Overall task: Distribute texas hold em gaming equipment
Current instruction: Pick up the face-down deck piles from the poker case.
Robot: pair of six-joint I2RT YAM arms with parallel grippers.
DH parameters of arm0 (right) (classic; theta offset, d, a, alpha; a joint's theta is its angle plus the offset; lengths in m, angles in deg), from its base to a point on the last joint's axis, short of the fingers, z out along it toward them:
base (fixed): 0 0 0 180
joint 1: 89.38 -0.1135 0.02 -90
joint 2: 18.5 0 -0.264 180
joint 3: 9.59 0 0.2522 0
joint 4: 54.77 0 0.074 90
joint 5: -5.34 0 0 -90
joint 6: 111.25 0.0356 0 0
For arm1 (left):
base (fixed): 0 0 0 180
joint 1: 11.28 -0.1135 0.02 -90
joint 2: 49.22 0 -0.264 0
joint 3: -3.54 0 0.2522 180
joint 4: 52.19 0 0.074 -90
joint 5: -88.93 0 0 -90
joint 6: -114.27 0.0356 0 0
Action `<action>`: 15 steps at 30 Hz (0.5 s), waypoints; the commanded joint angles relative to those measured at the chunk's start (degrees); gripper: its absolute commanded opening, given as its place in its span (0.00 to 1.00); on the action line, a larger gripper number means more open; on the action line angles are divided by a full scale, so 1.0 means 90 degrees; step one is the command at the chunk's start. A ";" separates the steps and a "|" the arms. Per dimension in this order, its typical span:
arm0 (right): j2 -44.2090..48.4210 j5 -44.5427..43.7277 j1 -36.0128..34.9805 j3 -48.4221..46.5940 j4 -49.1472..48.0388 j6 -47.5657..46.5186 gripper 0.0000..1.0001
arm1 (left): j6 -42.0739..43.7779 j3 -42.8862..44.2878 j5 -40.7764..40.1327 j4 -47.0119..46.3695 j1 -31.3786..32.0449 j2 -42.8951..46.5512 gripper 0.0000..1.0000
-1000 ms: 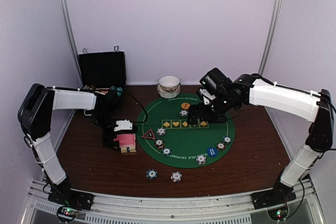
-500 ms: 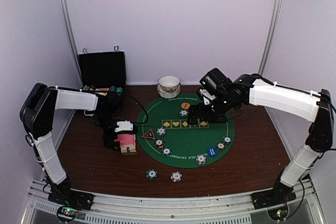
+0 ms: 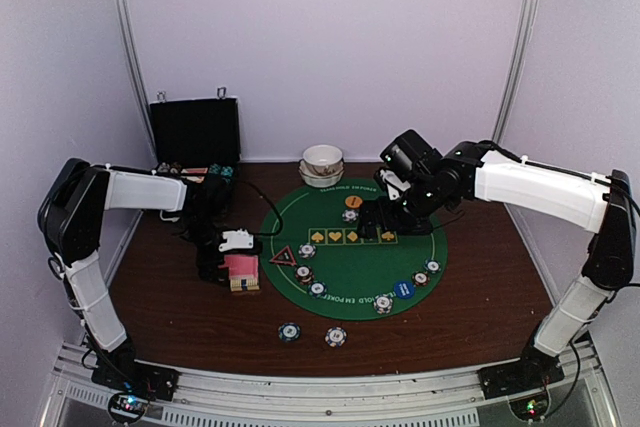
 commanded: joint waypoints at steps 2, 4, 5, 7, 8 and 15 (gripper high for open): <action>0.0219 -0.0036 -0.0018 0.0022 0.0094 -0.0093 0.99 | -0.0053 -0.0324 -0.0080 -0.0112 0.0020 0.0074 0.88; 0.0198 -0.0043 -0.0018 0.0009 0.0091 -0.0104 1.00 | 0.0005 -0.0451 -0.0080 -0.0212 0.0023 0.0163 0.87; 0.0189 -0.0038 -0.0018 0.0016 0.0087 -0.0104 1.00 | 0.0014 -0.0502 -0.0078 -0.0256 0.0023 0.0200 0.86; 0.0174 -0.0024 -0.0018 0.0008 0.0077 -0.0099 1.00 | 0.0006 -0.0540 -0.0089 -0.0311 0.0023 0.0240 0.85; 0.0163 -0.0004 -0.0018 0.0015 0.0068 -0.0090 1.00 | 0.0009 -0.0552 -0.0088 -0.0358 0.0023 0.0251 0.83; 0.0154 0.0054 -0.0018 0.0044 0.0034 -0.0075 1.00 | 0.0019 -0.0569 -0.0005 -0.0408 0.0023 0.0275 0.75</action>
